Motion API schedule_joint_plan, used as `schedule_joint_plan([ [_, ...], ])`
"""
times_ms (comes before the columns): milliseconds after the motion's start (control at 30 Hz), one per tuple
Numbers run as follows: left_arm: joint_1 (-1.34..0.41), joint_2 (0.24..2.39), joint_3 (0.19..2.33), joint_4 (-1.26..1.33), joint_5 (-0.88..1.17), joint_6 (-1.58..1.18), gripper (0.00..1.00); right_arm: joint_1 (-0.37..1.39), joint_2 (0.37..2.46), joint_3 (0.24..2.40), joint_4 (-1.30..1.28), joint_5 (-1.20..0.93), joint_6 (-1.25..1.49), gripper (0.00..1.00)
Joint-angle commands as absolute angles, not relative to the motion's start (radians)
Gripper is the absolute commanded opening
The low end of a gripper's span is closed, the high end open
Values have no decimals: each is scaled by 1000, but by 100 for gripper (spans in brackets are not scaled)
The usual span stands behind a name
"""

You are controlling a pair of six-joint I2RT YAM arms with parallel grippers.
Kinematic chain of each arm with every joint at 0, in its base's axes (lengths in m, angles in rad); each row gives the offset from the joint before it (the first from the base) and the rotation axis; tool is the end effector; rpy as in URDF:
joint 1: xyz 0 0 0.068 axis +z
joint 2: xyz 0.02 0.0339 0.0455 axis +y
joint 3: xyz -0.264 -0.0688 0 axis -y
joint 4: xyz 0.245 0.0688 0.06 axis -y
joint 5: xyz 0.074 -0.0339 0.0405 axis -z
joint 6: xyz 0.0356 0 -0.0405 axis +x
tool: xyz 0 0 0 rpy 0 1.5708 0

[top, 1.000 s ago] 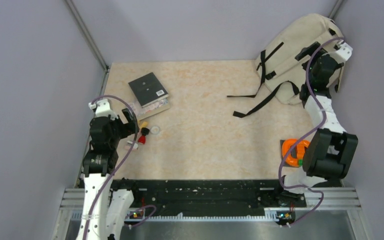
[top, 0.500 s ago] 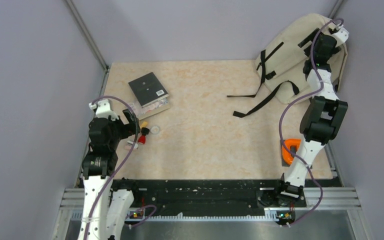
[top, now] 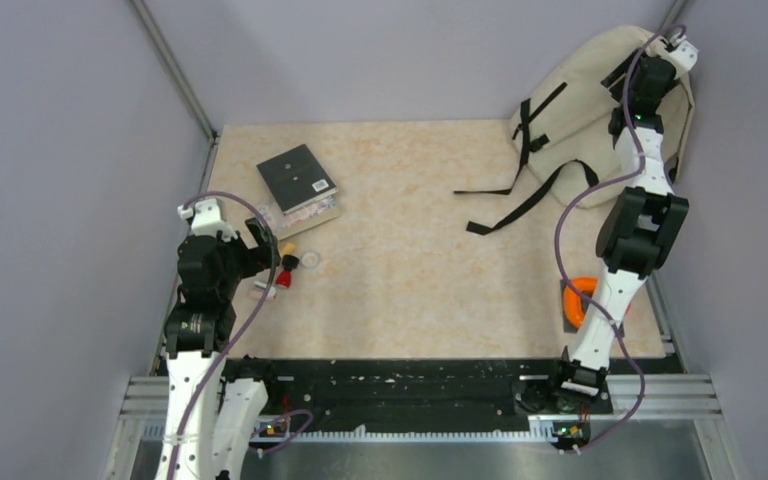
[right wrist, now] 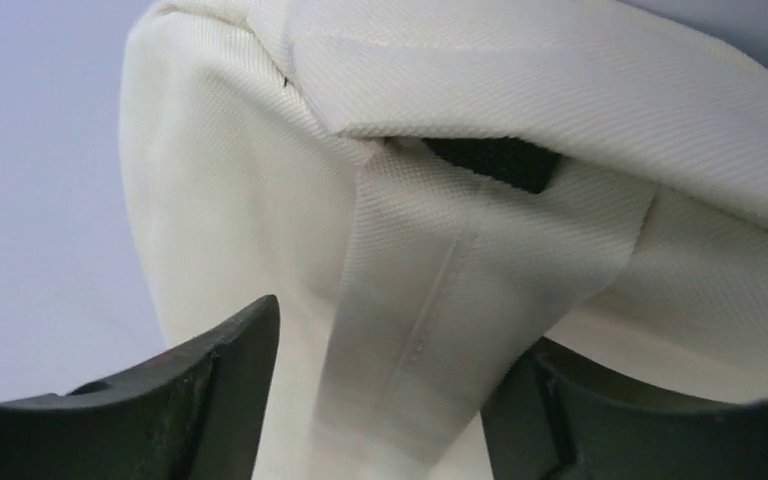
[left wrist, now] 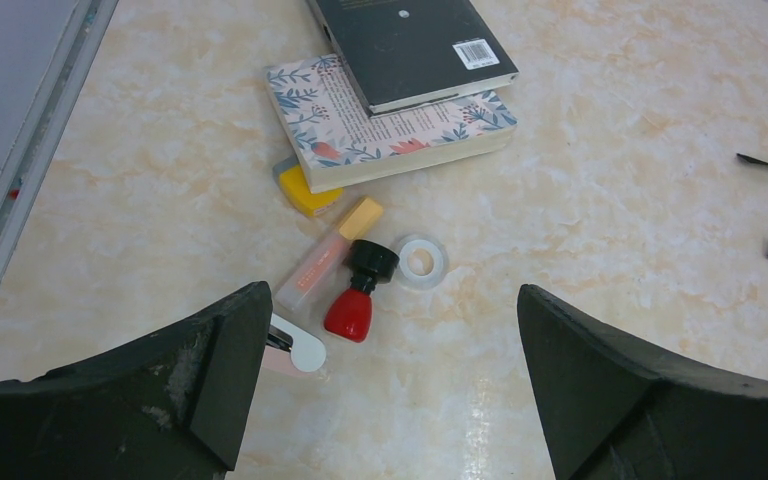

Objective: Pack the student bag
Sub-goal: Pick up the student bag at the corner of the board, then adjust the student bag at the center of the board.

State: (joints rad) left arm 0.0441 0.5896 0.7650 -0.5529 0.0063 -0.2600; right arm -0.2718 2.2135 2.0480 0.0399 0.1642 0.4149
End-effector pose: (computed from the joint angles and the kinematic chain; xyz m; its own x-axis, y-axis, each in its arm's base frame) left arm 0.1331 0.0056 0.3217 -0.3460 -0.2726 -0.8977 -0.1316 0.9615 -0.2412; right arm 0.5167 -0.1500 0.3300 0.0593 0.3963 -0.9162 0.4340 0.8163 0.3812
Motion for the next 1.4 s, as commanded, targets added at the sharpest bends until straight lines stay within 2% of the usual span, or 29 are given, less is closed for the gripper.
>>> schedule_joint_plan([
  [0, 42, 590, 774, -520, -5, -261, 97, -282, 2240, 2154, 111, 36, 389, 48],
  [33, 42, 592, 774, -519, -5, -261, 97, -281, 2233, 2160, 120, -5, 389, 33],
  [67, 43, 592, 774, -519, -5, -261, 96, -281, 2219, 2155, 135, -48, 396, 21],
  [133, 42, 591, 774, -518, -5, -261, 96, -281, 2167, 2103, 228, -123, 421, 2],
  [167, 41, 590, 773, -517, -5, -259, 96, -279, 2132, 2053, 294, -154, 436, 0],
  [300, 41, 592, 773, -514, 28, -258, 96, -234, 1966, 1858, 553, -248, 440, 0],
  [533, 42, 601, 773, -508, 73, -252, 96, -57, 1717, 1685, 704, -411, 368, 0],
  [800, 41, 550, 751, -444, 232, -228, 95, 217, 1329, 1152, 977, -467, 330, 0],
  [1033, -35, 541, 717, -370, 400, -214, 93, 412, 1121, 954, 678, -528, 235, 0],
  [1133, -110, 571, 720, -357, 433, -202, 93, 495, 1080, 906, 549, -525, 192, 0],
  [1233, -188, 588, 727, -332, 450, -183, 93, 583, 1063, 846, 524, -538, 183, 0],
  [1367, -272, 622, 791, -290, 460, -169, 93, 675, 1066, 873, 371, -494, 69, 0],
])
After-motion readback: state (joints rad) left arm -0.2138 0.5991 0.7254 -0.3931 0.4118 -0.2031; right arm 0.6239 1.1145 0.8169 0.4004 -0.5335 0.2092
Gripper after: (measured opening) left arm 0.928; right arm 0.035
